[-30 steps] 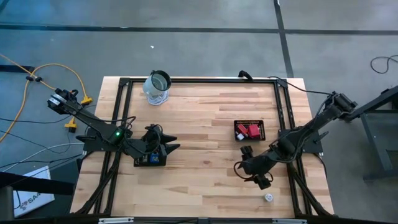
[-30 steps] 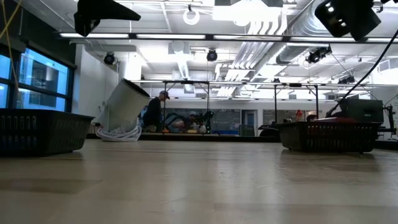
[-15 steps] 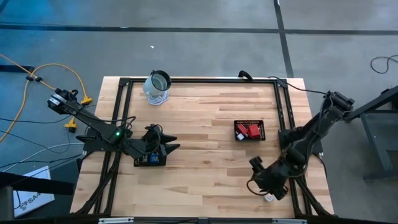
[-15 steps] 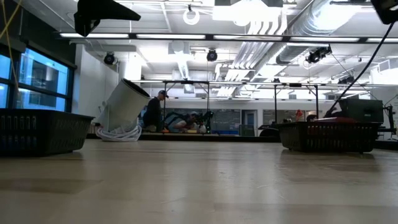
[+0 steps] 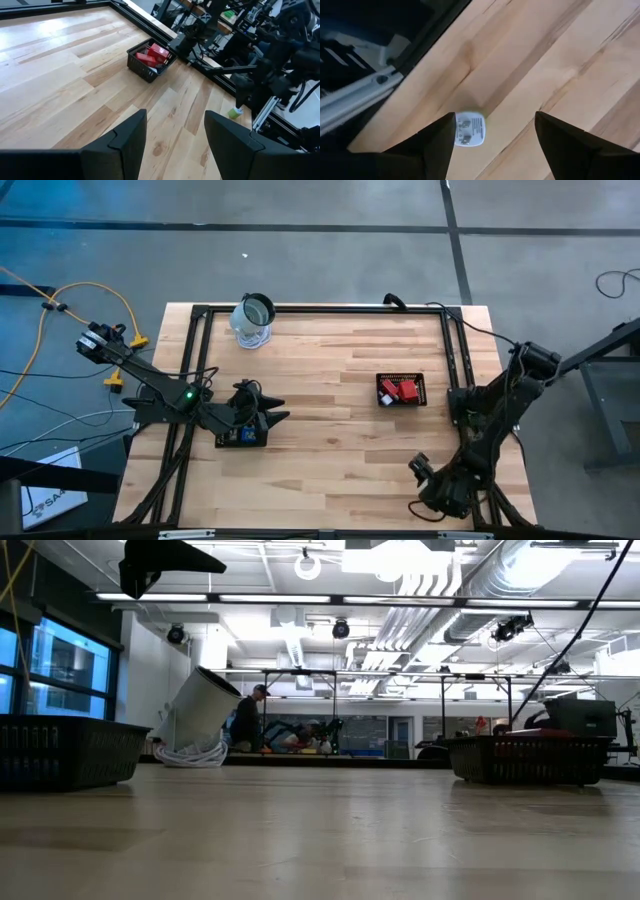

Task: Pick & Place Office items
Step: Put the green charger adapter into the right black bin

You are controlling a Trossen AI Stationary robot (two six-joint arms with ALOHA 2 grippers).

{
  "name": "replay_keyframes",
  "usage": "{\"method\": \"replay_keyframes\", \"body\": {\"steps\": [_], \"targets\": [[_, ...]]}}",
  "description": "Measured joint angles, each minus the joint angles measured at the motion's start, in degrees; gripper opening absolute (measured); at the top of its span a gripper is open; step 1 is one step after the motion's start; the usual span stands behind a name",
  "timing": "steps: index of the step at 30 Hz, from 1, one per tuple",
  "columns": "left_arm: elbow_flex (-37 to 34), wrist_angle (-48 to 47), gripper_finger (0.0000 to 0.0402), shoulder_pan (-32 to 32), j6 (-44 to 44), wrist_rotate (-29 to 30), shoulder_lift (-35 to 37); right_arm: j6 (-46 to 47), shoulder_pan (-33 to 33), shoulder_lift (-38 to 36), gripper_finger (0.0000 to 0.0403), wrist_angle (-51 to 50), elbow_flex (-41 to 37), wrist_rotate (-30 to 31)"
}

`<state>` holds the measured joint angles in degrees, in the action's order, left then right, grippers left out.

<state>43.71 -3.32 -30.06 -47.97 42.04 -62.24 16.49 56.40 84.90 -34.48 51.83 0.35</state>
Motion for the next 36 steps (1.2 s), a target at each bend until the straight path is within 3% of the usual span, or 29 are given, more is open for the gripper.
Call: {"method": "replay_keyframes", "body": {"steps": [13, 36], "targets": [[0.0, 0.0, 0.0194, 0.0, 0.0, 0.0, 0.0, 4.4, 5.9, 0.9, 0.0258, 0.0, 0.0, 7.1], [0.0, 0.1, 0.0194, 0.0, 0.0, 0.0, 0.0, 6.4, 7.0, 10.3, 0.0258, 2.6, 0.0, 5.4]]}}
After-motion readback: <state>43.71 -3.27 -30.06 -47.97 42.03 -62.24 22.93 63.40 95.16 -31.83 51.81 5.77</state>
